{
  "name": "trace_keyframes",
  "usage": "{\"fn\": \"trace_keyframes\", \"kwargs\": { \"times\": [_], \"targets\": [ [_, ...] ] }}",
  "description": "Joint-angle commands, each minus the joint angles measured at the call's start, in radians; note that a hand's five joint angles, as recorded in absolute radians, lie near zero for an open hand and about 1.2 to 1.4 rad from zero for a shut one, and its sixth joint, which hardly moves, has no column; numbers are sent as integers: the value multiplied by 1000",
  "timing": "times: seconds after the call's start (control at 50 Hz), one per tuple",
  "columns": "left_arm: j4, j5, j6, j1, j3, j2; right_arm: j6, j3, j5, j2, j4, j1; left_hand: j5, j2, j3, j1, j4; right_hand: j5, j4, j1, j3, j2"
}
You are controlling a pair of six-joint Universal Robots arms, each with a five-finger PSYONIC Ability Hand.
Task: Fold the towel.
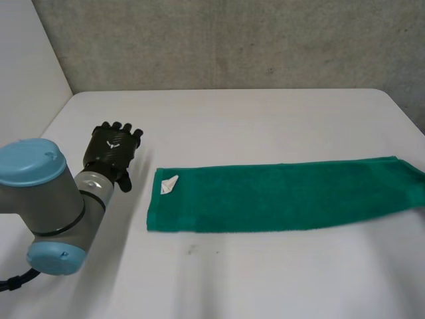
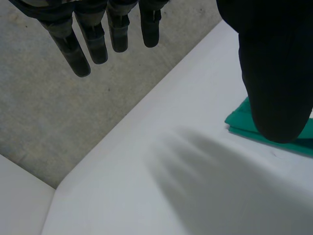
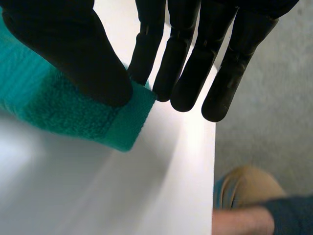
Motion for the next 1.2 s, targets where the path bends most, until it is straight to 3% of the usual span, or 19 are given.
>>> {"fn": "trace_keyframes", "kwargs": {
  "times": [0.02, 0.08, 0.1, 0.18, 0.2, 0.3, 0.52, 0.6, 0.68, 0.76, 0.82, 0.84, 0.9, 1.12, 1.18, 1.2],
  "targets": [
    [0, 0, -1, 0, -1, 19, 104, -79, -13, -68, 27, 253, -47, -28, -38, -18, -28, 239, 207, 438, 216, 218],
    [0, 0, -1, 0, -1, 29, 165, -153, -12, -73, 30, 464, -47, -28, -38, -18, -28, 239, 207, 438, 216, 218],
    [0, 0, -1, 2, -1, 35, 165, -153, -12, -73, 30, 464, -47, -28, -38, -18, -28, 239, 207, 438, 216, 218],
    [0, 0, -14, 8, -1, 58, 213, -258, -12, -47, 27, 712, -47, -28, -38, -18, -28, 239, 207, 438, 216, 218],
    [0, -1, -22, 9, -1, 62, 213, -259, -12, -46, 27, 713, -47, -28, -38, -18, -28, 239, 207, 438, 216, 218],
    [-5, 2, -65, 12, -4, 69, 227, -453, -1, 172, 26, 1025, -47, -28, -38, -18, -28, 239, 207, 438, 216, 218],
    [-16, 3, -79, 17, -6, 69, 228, -639, 4, 472, 36, 1246, -47, -28, -38, -18, -28, 239, 207, 438, 216, 218],
    [-17, 5, -80, 14, -7, 69, 231, -641, 52, 484, 56, 1250, -47, -28, -38, -18, -28, 165, 132, 364, 142, 143],
    [-16, 6, -80, 2, -6, 69, 230, -633, 154, 451, 67, 1239, -47, -28, -38, -18, -28, -726, -759, -527, -749, -748],
    [-14, 6, -83, -7, 11, 69, 234, -593, 224, 365, 76, 1219, -47, -28, -38, -18, -28, -869, -901, -670, -892, -890],
    [-12, 8, -93, -26, 25, 67, 237, -550, 248, 314, 76, 1191, -47, -28, -38, -18, -28, -905, -937, -705, -928, -926],
    [-12, 8, -99, -37, 33, 65, 253, -432, 270, 212, 69, 1108, -47, -28, -38, -18, -28, -911, -943, -711, -933, -932],
    [-14, 6, -146, -80, 68, 50, 259, -344, 271, 150, 69, 1054, -47, -28, -38, -18, -28, -905, -937, -706, -928, -926],
    [-51, 0, -186, -142, 126, -98, 243, -20, 274, 79, 1, 842, -47, -28, -38, -18, -28, -770, -802, -570, -792, -791],
    [-80, -1, -185, -146, 126, -137, 240, 97, 268, 79, -118, 759, -47, -28, -38, -18, -28, -431, -463, -232, -454, -452],
    [-88, -1, -183, -146, 125, -143, 240, 97, 268, 79, -119, 759, -47, -28, -38, -18, -28, -429, -461, -230, -452, -450]
  ]
}}
